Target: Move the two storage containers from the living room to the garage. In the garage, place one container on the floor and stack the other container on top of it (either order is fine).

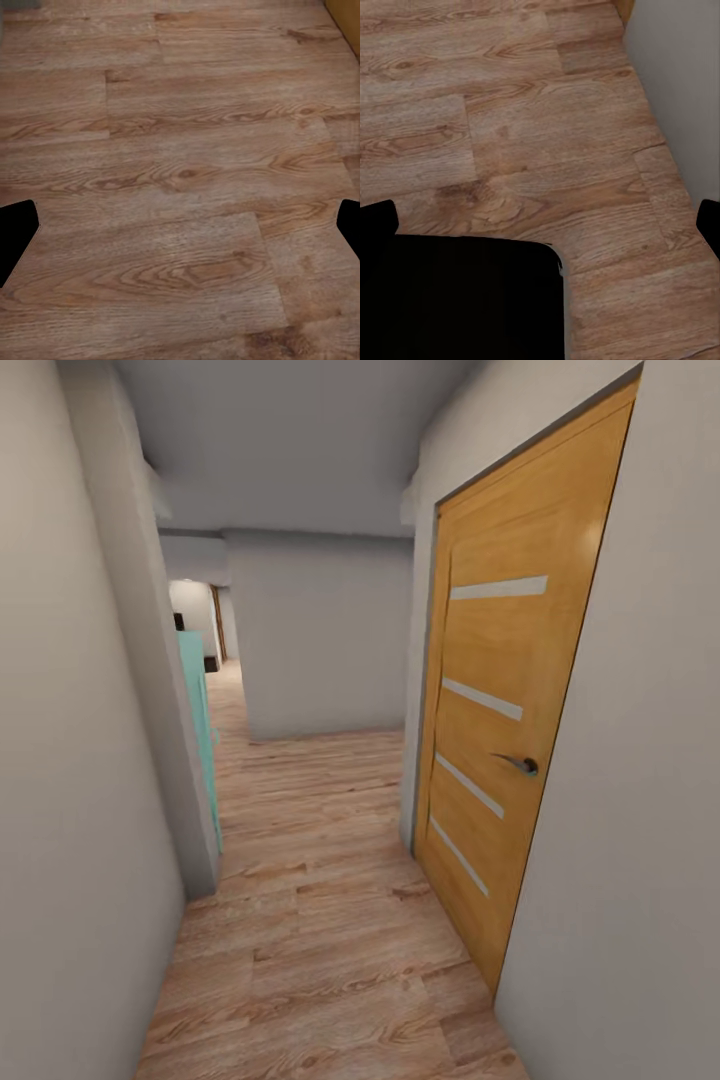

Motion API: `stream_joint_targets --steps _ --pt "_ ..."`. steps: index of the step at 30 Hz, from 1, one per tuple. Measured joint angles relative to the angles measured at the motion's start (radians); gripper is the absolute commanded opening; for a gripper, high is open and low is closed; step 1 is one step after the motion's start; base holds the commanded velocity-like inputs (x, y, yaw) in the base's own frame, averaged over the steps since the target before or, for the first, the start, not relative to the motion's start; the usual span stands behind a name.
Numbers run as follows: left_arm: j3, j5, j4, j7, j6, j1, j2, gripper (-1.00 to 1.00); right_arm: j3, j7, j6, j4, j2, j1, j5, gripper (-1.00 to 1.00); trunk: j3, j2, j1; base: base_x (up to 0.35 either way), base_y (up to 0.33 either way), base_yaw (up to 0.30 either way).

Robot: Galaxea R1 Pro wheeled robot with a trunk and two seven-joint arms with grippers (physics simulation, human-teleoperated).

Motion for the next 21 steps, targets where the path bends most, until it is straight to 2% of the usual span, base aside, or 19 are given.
stream_joint_targets --steps 4,12,21 --pt "0.0 0.0 0.0 0.0 0.0 0.0 0.0 1.0 0.0 0.0 0.0 0.0 0.0 0.0 0.0 1.0 0.0 0.0 0.0 0.316 0.0 0.174" --pt "0.0 0.0 0.0 0.0 0.0 0.0 -0.001 1.0 0.0 0.0 0.0 0.0 0.0 0.0 0.0 1.0 0.0 0.0 0.0 0.317 0.0 0.061" --pt "0.0 0.0 0.0 -0.001 0.0 0.0 0.001 1.0 0.0 0.0 0.001 0.0 0.0 0.0 0.0 1.0 0.0 0.0 0.0 0.32 0.0 0.251"
